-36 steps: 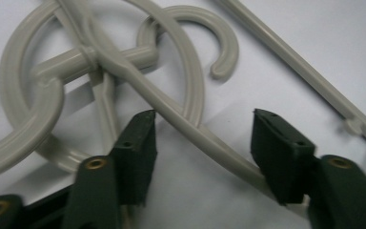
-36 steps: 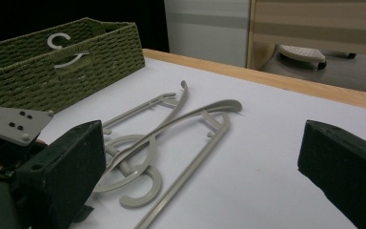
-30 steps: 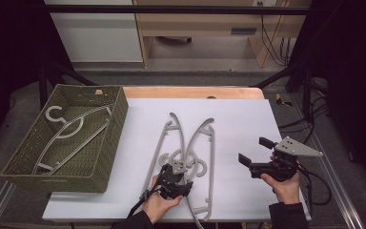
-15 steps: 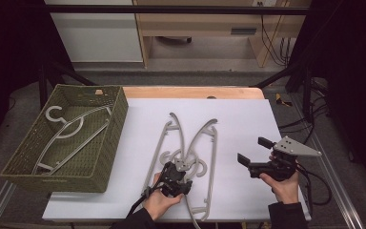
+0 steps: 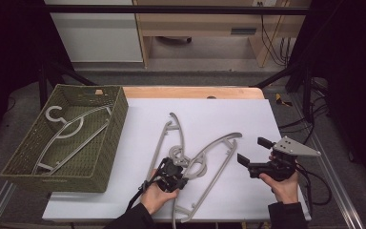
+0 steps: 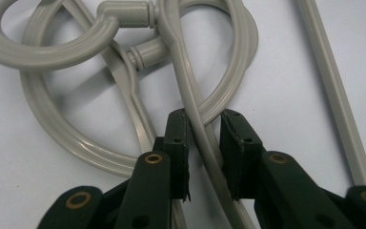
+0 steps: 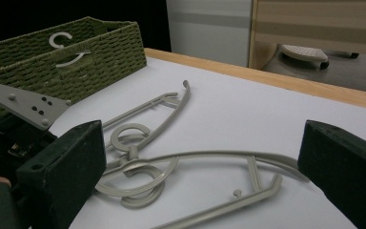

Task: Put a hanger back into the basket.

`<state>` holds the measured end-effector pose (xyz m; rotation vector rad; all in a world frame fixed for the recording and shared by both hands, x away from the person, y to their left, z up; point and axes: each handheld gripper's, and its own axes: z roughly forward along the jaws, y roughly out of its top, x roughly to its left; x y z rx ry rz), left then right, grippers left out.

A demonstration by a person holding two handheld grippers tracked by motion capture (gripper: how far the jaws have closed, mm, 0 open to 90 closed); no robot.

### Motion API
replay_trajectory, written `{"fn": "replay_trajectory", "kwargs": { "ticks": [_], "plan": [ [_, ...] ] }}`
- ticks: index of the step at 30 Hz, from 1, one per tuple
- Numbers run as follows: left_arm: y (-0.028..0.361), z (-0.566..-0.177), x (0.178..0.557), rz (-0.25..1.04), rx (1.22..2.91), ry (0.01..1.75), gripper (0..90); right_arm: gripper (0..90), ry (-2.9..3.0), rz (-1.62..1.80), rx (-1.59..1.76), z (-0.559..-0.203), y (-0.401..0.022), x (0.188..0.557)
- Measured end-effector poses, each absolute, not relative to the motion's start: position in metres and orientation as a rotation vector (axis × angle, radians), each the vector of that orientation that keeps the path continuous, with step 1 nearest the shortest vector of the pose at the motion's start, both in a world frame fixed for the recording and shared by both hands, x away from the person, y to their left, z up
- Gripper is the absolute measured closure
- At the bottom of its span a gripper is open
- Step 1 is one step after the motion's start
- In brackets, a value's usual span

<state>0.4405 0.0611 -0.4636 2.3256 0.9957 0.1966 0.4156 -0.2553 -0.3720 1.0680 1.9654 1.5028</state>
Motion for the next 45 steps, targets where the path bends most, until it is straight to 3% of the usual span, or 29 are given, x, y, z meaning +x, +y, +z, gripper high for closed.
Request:
{"fn": "replay_trajectory", "kwargs": {
  "ticks": [8,13,17,21,28,33,45],
  "plan": [
    [0.062,-0.464,0.443,0.206,2.337,0.95,73.2,2.6,1.981,1.498,1.061,-0.373,-0.254,0.416],
    [0.064,-0.46,0.436,0.174,2.367,0.927,63.8,2.6,1.976,1.503,1.062,-0.373,-0.255,0.416],
    [0.063,-0.463,0.43,0.2,2.374,0.932,61.6,2.7,1.977,1.506,1.063,-0.373,-0.254,0.416],
    [0.061,-0.463,0.429,0.242,2.38,0.962,71.3,2.7,1.983,1.504,1.065,-0.373,-0.253,0.416],
    [0.06,-0.46,0.433,0.222,2.378,1.024,74.7,2.7,1.967,1.508,1.066,-0.372,-0.255,0.416],
    [0.068,-0.459,0.435,0.173,2.341,1.017,81.8,2.7,1.968,1.504,1.066,-0.372,-0.255,0.416],
    [0.088,-0.442,0.427,0.175,2.233,0.962,82.4,2.7,1.969,1.502,1.073,-0.372,-0.256,0.415]
  ]
}}
